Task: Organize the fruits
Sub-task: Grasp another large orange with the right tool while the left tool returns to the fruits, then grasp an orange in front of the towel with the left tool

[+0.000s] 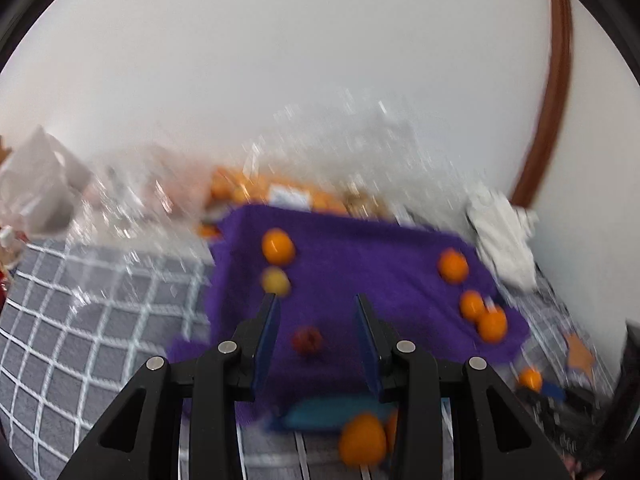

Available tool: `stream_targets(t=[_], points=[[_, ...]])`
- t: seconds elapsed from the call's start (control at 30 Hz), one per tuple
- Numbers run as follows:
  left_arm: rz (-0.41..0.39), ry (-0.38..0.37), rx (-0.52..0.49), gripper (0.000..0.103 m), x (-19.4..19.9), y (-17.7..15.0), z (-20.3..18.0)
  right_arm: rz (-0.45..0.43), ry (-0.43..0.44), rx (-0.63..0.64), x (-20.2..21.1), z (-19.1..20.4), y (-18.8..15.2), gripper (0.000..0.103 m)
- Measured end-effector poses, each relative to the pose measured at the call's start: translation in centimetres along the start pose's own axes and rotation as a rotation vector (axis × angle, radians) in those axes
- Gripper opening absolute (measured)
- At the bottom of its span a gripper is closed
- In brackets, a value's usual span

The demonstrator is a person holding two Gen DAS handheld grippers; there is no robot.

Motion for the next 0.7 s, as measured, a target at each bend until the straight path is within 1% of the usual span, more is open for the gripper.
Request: stream_targets(t=[0.07,0.17,0.23,0.33,0.43,0.53,0.57,0.6,0.7], points=[[0.037,0.012,-0.007,0.035,0.3,-1.4,0.0,-0.001,0.004,-0.007,0.0,0.0,0.0,0.031],[0.090,-0.004,-0.012,0.035,0.7,-3.5,-0.1,0.006,0.013,-0.030,0.0,-0.3,-0.2,0.031],[0.112,-0.014,-0.036,0.035,0.8,-4.8,-0.5,0.011,0.020,-0.049,0.0,-0.6,-0.3,0.031],[0.115,-0.032,-0.049,0.035,1.0,-6.2,-0.8,0.014,0.025,-0.066,0.0,-0.9,-0.3,0.031],[0.114,-0.082,-0.011,0.035,1.0,-7.1,-0.8,0.009,0.020,-0.093,0.3,-1.5,-0.5,0.031],[0.127,-0.087,-0.001,0.036,0.7,-7.6,-0.9,0.000,0.027,-0.126,0.5,-2.1,-0.6,0.031],[0.124,-0.093,-0.005,0.038,0.7,-7.6,-1.1,0.002,0.028,-0.132,0.4,-2.2,-0.6,0.031],[0.125,-0.100,-0.010,0.043,0.7,-7.6,-1.2,0.007,0.029,-0.137,0.3,-2.2,-0.6,0.031],[0.147,-0.119,-0.027,0.045,0.1,-7.9,-1.9,0.011,0.030,-0.134,0.2,-2.0,-0.7,0.031]])
Point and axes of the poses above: each gripper's, at about its wrist camera, not at the fingertips, and x roughly against the way its jaws point, z to its left, y to its top, the point moved 8 cm from there along -x, roughly the way its jaws point, and after that the axes turned 2 degrees about -y, right-handed, at the moved point
